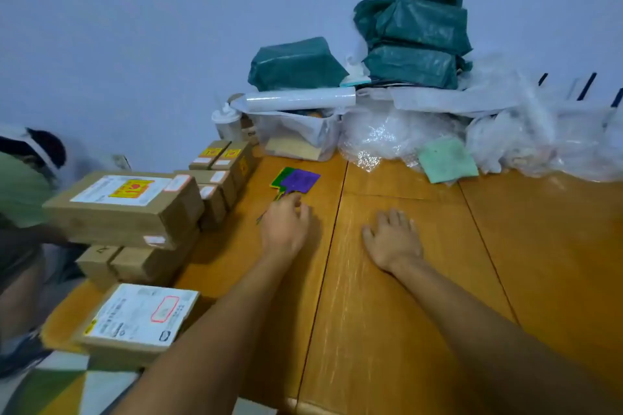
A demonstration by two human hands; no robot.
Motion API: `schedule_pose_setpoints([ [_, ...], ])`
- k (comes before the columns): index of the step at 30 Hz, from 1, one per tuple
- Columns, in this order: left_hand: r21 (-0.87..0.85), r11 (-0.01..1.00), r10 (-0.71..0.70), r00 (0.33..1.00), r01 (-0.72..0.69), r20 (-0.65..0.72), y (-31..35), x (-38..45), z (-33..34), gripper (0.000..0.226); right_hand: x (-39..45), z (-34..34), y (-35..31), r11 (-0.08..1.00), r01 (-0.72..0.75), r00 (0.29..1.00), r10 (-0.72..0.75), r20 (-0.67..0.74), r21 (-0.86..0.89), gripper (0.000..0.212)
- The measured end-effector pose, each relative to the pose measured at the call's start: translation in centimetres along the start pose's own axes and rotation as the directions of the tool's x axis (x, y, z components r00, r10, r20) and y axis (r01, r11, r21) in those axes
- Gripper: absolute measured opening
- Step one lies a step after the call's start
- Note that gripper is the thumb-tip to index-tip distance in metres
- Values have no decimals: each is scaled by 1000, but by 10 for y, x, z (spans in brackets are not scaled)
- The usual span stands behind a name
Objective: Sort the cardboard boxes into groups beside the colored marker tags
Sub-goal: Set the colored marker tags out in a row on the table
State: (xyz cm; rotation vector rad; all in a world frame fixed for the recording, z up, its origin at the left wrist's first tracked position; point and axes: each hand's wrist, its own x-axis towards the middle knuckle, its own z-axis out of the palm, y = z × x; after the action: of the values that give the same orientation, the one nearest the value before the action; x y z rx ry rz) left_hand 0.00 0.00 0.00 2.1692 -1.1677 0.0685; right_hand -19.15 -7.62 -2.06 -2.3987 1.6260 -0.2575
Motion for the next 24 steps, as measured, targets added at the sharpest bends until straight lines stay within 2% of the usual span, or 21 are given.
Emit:
schedule_pose_setpoints([
  [3,275,958,-63,996,78,-63,-19,23,-9,46,0,1,0,1000,-13,999,13,-40,-12,70],
  [6,404,893,-208,978,200,-24,-34,48,-12,54,0,4,-6,999,-30,998,29,-57,-27,70],
  [10,363,893,-316,945,264,90,-45,68,0,58,0,7,-8,998,-47,994,42,-102,-48,71],
  [14,385,911,-237,953,150,190,-35,75,12,32,2,10,-6,997,-41,992,34,-120,-63,72],
  [15,398,907,-233,950,136,207,-33,75,14,32,3,10,-5,997,-39,992,31,-118,-62,71],
  [20,453,885,-223,953,111,203,-22,67,19,38,3,12,-5,999,-27,989,21,-145,-41,71],
  [24,403,911,-171,969,86,179,-15,53,8,44,3,10,-4,999,-25,993,20,-118,-38,66],
])
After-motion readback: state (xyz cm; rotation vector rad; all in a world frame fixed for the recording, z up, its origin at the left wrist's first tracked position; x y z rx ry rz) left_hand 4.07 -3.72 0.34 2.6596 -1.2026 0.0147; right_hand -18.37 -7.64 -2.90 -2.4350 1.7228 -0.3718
